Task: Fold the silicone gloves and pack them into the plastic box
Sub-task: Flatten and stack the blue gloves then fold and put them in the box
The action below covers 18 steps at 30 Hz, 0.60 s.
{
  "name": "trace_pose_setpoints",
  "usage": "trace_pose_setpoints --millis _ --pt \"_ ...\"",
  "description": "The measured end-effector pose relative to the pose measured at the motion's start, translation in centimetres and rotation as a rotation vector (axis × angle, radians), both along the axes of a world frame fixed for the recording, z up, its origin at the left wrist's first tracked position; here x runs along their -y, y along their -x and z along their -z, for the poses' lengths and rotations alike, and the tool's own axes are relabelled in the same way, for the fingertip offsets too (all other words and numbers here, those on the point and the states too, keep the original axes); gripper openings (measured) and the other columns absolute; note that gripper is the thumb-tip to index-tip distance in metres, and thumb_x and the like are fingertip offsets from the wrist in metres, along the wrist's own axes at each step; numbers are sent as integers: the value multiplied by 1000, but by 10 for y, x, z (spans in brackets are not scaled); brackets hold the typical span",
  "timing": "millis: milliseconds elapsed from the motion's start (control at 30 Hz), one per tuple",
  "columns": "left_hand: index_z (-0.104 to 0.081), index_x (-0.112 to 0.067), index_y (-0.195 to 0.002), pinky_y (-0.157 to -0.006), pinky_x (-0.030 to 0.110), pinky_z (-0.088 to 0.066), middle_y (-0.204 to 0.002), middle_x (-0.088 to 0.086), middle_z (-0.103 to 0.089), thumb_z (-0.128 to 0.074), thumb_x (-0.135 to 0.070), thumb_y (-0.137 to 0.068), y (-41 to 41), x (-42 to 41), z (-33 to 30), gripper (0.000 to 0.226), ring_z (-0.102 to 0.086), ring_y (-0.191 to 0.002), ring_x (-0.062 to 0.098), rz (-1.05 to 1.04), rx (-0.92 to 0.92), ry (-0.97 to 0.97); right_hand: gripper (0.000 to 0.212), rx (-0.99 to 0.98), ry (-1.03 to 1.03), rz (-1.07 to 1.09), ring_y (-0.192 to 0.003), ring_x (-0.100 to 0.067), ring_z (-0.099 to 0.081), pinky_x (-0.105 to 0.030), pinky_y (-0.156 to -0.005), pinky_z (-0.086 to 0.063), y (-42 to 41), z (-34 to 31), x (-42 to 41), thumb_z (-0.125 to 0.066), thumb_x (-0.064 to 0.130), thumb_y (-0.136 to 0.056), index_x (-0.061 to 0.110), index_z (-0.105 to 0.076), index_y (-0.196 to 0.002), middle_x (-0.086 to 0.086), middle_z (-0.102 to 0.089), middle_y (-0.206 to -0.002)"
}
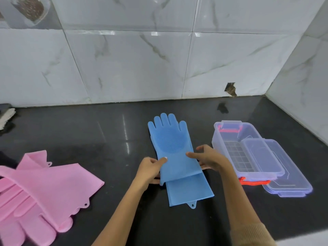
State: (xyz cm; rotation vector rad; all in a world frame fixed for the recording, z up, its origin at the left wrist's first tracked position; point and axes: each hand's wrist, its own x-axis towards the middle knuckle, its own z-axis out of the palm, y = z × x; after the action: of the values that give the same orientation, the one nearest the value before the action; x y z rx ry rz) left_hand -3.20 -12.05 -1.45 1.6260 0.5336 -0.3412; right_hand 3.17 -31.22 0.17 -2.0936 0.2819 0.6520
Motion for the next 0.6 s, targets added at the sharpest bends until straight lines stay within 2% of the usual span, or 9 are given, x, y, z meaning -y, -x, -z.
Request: trace_pose_setpoints --millis 67,100,167,233,267,333,433,500,600 --pt "-54 -6 -92 -52 29 -58 -97 9 -71 -59 -27 -92 15 4 0 22 -70 -74 19 50 -13 -23 54 10 93 -46 -96 -24 -62 -35 -87 -56 11 1 3 -71 28 -84 6 -47 -127 -9 -57 -119" --pt "-55 -5 -92 -52 29 -59 -96 8 -70 -58 -24 -93 19 6 1 20 -70 -74 18 67 -17 -43 51 13 98 -35 -94 -22 -61 -34 -85 -56 14 0 4 -71 24 -85 7 -48 -127 -8 -57 -119" --pt "-54 -5 -89 -49 26 -58 -88 7 -68 -55 -22 -96 24 8 0 18 -68 -67 16 97 -38 -79 45 20 107 -10 -80 -17 -61 -27 -66 -57 19 -4 5 -66 17 -89 8 -47 -128 -7 -56 -111" --pt "-53 -6 -86 -43 22 -54 -77 6 -66 -49 -23 -98 27 9 -3 21 -66 -53 11 118 -66 -102 35 42 141 -11 -61 -9 -59 -18 -46 -48 22 -9 4 -62 19 -92 9 -50 -124 -6 -59 -94" --pt "-54 -6 -86 -42 20 -53 -72 6 -65 -46 -23 -99 29 10 -4 23 -64 -46 8 128 -79 -110 31 47 161 -14 -56 -8 -59 -16 -43 -45 23 -9 5 -61 21 -93 9 -53 -120 -5 -60 -86" --pt "-57 -5 -92 -41 20 -53 -72 6 -65 -41 -22 -101 33 12 -7 25 -63 -41 6 169 -115 -116 26 29 198 -16 -55 -10 -61 -17 -46 -48 28 -10 5 -63 25 -91 8 -59 -110 -8 -63 -86" --pt "-58 -2 -109 -48 23 -57 -86 8 -67 -37 -22 -102 35 12 -10 30 -68 -57 13 250 -165 -158 36 -5 263 -20 -60 -17 -62 -24 -60 -56 35 -3 10 -70 30 -85 0 -66 -105 -18 -70 -99" --pt "-58 -2 -118 -56 25 -59 -98 9 -66 -34 -24 -103 35 13 -12 36 -67 -66 16 295 -180 -202 40 5 298 -14 -60 -16 -62 -26 -67 -57 38 4 13 -71 32 -83 -1 -67 -106 -17 -71 -97" --pt "-57 -4 -124 -64 26 -57 -100 7 -64 -31 -27 -103 34 14 -14 40 -66 -74 17 347 -200 -234 41 51 333 -13 -64 -16 -63 -26 -73 -57 44 10 15 -71 35 -82 0 -67 -104 -15 -71 -98"
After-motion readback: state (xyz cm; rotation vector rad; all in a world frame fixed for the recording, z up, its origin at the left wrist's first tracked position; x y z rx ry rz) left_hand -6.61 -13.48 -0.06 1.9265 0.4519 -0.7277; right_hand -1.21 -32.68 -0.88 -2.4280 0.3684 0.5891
